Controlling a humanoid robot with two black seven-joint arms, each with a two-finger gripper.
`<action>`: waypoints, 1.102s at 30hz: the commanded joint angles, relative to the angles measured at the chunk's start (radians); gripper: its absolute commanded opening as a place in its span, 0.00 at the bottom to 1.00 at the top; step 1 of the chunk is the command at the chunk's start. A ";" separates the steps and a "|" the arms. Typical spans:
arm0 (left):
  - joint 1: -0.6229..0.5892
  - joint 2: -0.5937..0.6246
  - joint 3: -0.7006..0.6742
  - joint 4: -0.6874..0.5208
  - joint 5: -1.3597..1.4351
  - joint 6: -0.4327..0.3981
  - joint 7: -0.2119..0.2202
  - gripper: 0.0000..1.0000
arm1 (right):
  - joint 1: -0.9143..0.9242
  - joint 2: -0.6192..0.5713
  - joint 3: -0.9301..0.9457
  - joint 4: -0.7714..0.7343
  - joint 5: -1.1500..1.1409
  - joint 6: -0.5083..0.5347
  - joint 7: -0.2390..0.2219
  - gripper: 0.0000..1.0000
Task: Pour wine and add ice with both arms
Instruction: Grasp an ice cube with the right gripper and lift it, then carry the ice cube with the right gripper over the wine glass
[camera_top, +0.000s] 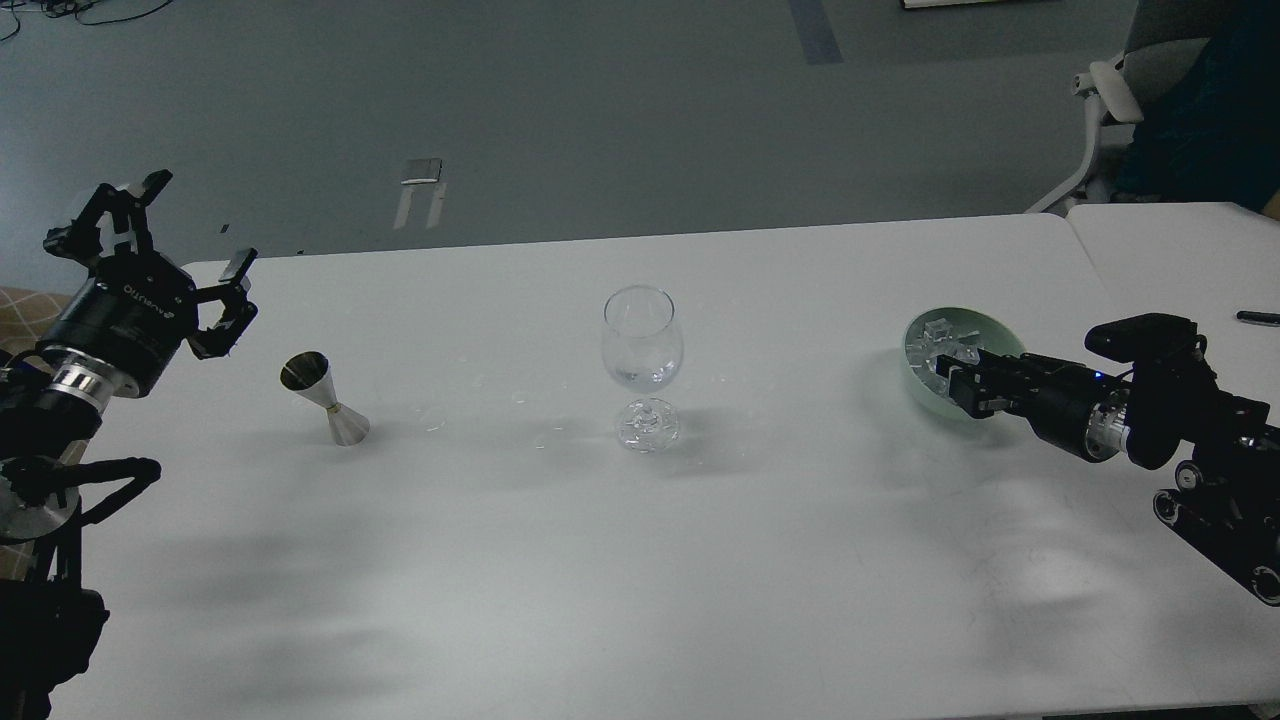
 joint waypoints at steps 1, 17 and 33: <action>0.000 0.000 0.000 0.000 0.000 0.000 0.000 0.97 | 0.002 0.000 0.000 0.003 0.001 0.001 -0.006 0.29; 0.000 0.000 0.000 -0.009 0.000 0.000 0.000 0.97 | 0.033 -0.194 0.029 0.192 0.021 0.013 -0.017 0.06; -0.003 -0.003 0.008 -0.012 0.005 0.000 0.000 0.97 | 0.369 -0.387 0.089 0.587 0.078 0.267 -0.014 0.06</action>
